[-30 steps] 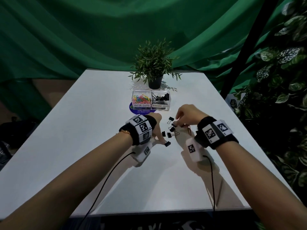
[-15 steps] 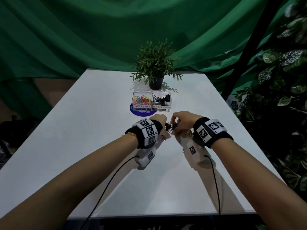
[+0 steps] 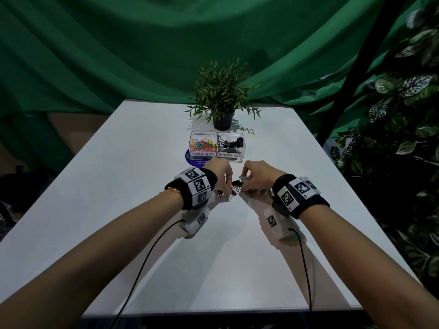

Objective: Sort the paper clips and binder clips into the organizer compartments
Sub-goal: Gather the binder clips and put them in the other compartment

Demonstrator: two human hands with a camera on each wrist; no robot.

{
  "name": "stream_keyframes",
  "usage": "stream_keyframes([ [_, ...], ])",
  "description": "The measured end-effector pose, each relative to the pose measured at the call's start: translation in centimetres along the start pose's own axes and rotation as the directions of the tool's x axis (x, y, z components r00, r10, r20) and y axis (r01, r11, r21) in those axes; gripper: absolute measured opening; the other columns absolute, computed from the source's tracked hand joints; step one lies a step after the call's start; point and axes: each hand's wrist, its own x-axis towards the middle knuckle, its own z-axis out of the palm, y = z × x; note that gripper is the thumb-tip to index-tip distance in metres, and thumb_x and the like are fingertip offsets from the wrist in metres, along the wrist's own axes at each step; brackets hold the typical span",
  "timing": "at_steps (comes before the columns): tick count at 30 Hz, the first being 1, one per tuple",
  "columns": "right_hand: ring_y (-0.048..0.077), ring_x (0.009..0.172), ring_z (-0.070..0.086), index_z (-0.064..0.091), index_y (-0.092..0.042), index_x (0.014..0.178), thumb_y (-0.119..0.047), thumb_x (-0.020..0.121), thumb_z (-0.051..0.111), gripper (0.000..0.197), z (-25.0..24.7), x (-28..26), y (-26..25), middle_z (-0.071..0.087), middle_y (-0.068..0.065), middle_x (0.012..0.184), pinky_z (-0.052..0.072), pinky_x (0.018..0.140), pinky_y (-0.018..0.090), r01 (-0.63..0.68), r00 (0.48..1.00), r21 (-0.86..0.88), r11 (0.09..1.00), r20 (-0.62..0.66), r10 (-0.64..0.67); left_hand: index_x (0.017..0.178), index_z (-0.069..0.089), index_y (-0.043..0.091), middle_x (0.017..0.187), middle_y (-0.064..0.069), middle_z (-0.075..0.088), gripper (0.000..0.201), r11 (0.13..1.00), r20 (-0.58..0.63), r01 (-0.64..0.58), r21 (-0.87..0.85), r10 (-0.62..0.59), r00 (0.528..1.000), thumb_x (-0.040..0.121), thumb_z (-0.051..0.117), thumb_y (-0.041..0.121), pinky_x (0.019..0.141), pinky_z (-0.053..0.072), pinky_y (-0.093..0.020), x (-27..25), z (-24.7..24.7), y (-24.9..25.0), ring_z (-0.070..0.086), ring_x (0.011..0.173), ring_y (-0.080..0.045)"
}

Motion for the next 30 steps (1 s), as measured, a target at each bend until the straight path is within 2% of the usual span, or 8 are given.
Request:
stream_keyframes([
  [3, 0.027, 0.073, 0.067, 0.051, -0.017, 0.113, -0.022, 0.078, 0.071, 0.040, 0.2, 0.3, 0.1, 0.061, 0.009, 0.092, 0.061, 0.068, 0.045, -0.004, 0.999, 0.053, 0.999, 0.042, 0.001, 0.079, 0.074, 0.005, 0.071, -0.006, 0.071, 0.011, 0.983, -0.007, 0.019, -0.182, -0.021, 1.000, 0.070, 0.080, 0.007, 0.070, 0.061, -0.031, 0.1, -0.9, -1.1, 0.068, 0.066, -0.021],
  [8, 0.020, 0.065, 0.064, 0.052, -0.020, 0.106, -0.041, 0.066, 0.082, 0.054, 0.6, 0.5, -0.4, 0.060, 0.005, 0.089, 0.054, 0.053, 0.031, 0.047, 0.997, 0.007, 0.999, 0.063, -0.047, 0.075, 0.069, 0.008, 0.080, -0.009, 0.072, 0.008, 0.865, -0.157, -0.015, -0.502, -0.074, 0.985, 0.076, 0.077, 0.009, 0.067, 0.062, -0.027, 1.1, -4.8, -1.6, 0.069, 0.069, -0.017],
  [12, 0.021, 0.083, 0.057, 0.061, -0.014, 0.105, -0.031, 0.076, 0.076, 0.037, 0.6, 0.9, -0.4, 0.061, 0.006, 0.102, 0.050, 0.072, 0.032, 0.106, 0.994, -0.101, 0.989, 0.012, -0.106, 0.080, 0.071, 0.006, 0.073, -0.006, 0.069, 0.009, 0.831, -0.378, -0.075, -0.551, -0.168, 0.911, 0.076, 0.078, 0.009, 0.066, 0.062, -0.029, 4.0, -7.0, -0.8, 0.067, 0.071, -0.018],
  [15, 0.019, 0.087, 0.057, 0.066, -0.014, 0.099, -0.021, 0.077, 0.072, 0.024, 0.2, 1.0, 0.0, 0.063, 0.005, 0.101, 0.053, 0.079, 0.032, 0.080, 0.997, -0.092, 0.992, -0.002, -0.081, 0.081, 0.074, 0.006, 0.074, -0.007, 0.070, 0.011, 0.881, -0.428, -0.047, -0.471, -0.182, 0.885, 0.075, 0.079, 0.013, 0.074, 0.060, -0.034, 6.5, -6.7, -0.5, 0.063, 0.071, -0.016],
  [19, 0.019, 0.084, 0.066, 0.068, -0.018, 0.081, -0.022, 0.066, 0.077, 0.018, 0.1, 0.8, 0.5, 0.067, 0.000, 0.087, 0.057, 0.074, 0.033, 0.049, 0.998, -0.097, 0.994, -0.034, -0.052, 0.094, 0.074, 0.009, 0.103, -0.010, 0.070, 0.020, 0.957, -0.371, -0.016, -0.291, -0.098, 0.924, 0.077, 0.077, 0.018, 0.083, 0.055, -0.033, 7.3, -5.1, -1.0, 0.064, 0.091, -0.022],
  [22, 0.018, 0.077, 0.065, 0.070, -0.014, 0.077, -0.026, 0.059, 0.080, 0.023, 0.2, 0.8, 0.5, 0.070, -0.001, 0.082, 0.055, 0.067, 0.029, 0.063, 0.995, -0.138, 0.988, -0.064, -0.072, 0.090, 0.073, 0.009, 0.095, -0.009, 0.071, 0.014, 0.983, -0.370, -0.067, -0.170, -0.001, 0.929, 0.077, 0.076, 0.015, 0.075, 0.054, -0.029, 5.4, -4.8, -1.5, 0.065, 0.086, -0.022],
  [26, 0.015, 0.073, 0.062, 0.069, -0.015, 0.071, -0.026, 0.064, 0.078, 0.016, -0.6, 1.6, 0.7, 0.066, -0.005, 0.072, 0.054, 0.064, 0.027, 0.083, 0.994, -0.123, 0.989, -0.064, -0.091, 0.082, 0.073, 0.006, 0.068, 0.000, 0.066, 0.020, 0.989, -0.070, -0.085, -0.119, 0.077, 0.995, 0.070, 0.083, 0.020, 0.057, 0.051, -0.023, 1.1, -3.9, -2.0, 0.058, 0.057, -0.011],
  [30, 0.008, 0.058, 0.060, 0.065, -0.009, 0.069, -0.012, 0.073, 0.076, 0.012, -3.3, 2.5, 1.0, 0.064, -0.001, 0.065, 0.048, 0.048, 0.014, 0.088, 0.990, 0.081, 0.993, -0.122, -0.078, 0.082, 0.074, 0.009, 0.077, -0.001, 0.075, 0.043, 0.996, 0.181, -0.072, 0.052, 0.061, 0.982, 0.056, 0.088, 0.040, 0.069, 0.058, -0.032, -1.5, -1.2, -2.3, 0.065, 0.064, -0.014],
])
